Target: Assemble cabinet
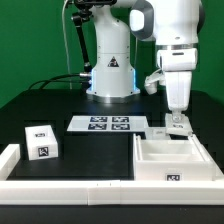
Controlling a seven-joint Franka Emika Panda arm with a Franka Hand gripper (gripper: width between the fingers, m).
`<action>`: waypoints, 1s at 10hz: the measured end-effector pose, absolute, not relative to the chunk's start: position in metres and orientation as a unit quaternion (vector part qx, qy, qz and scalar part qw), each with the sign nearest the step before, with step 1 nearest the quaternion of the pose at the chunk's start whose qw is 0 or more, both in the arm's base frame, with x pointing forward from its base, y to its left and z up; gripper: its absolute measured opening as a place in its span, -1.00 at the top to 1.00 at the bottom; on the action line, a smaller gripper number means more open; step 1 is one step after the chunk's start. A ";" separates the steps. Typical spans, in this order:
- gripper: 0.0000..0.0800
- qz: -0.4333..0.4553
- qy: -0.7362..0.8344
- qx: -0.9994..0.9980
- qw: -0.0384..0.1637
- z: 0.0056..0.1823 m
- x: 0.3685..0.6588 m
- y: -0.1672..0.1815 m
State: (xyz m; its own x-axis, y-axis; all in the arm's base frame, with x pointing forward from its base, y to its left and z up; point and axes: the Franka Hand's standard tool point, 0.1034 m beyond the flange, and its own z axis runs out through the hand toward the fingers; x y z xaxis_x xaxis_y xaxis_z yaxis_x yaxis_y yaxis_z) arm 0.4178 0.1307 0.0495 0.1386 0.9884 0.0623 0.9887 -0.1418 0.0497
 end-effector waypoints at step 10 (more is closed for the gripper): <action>0.83 -0.033 -0.680 -0.733 -0.004 0.056 0.441 0.120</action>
Offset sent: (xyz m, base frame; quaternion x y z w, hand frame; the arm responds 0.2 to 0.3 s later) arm 0.0000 0.0000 0.0000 0.0000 0.0000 0.0000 1.0000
